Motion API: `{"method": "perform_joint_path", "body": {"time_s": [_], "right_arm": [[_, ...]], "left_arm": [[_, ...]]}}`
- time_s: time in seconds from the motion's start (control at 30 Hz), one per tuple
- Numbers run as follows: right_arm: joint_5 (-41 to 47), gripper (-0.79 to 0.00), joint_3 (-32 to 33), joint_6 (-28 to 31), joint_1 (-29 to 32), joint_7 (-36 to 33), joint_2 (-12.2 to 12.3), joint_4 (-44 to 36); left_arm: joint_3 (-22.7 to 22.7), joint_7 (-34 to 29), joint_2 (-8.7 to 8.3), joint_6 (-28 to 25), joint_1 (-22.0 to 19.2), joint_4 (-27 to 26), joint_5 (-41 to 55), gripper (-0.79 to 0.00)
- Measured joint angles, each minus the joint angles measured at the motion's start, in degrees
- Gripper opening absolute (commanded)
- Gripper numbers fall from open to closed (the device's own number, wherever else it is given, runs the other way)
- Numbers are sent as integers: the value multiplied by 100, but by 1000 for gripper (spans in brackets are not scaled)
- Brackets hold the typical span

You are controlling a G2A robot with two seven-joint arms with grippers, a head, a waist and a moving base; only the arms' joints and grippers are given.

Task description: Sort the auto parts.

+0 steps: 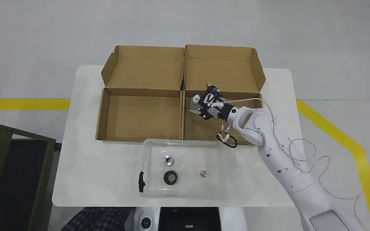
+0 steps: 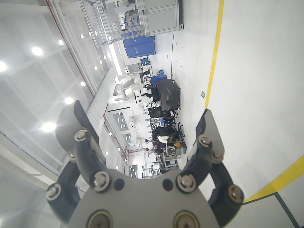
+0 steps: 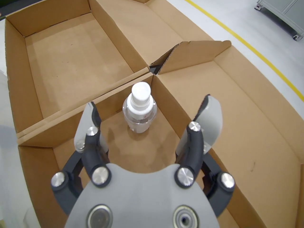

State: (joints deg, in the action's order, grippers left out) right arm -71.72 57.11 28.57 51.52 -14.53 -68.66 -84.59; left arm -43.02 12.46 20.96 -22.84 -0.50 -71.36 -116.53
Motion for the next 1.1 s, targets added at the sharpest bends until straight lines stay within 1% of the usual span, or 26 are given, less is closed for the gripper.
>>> {"method": "perform_joint_path", "body": {"time_s": [0.13, 0.27, 0.57, 0.67, 0.87, 1.1], "right_arm": [[-110, 0, 276, 144, 262, -88, 87, -589], [-168, 0, 488, 361, 662, -169, 170, -1272], [-531, 0, 748, 794, 1670, -459, 333, -2787], [-691, 0, 797, 990, 1976, -591, 385, -3181], [-894, 0, 857, 1300, 2541, -761, 473, -3726], [-1386, 0, 792, 1533, 3017, -1087, 554, -4033]], "left_arm": [[0, 0, 0, 0, 0, 0, 0, 0], [0, 0, 0, 0, 0, 0, 0, 0], [0, 0, 0, 0, 0, 0, 0, 0], [0, 0, 0, 0, 0, 0, 0, 0], [0, 0, 0, 0, 0, 0, 0, 0], [0, 0, 0, 0, 0, 0, 0, 0]]}}
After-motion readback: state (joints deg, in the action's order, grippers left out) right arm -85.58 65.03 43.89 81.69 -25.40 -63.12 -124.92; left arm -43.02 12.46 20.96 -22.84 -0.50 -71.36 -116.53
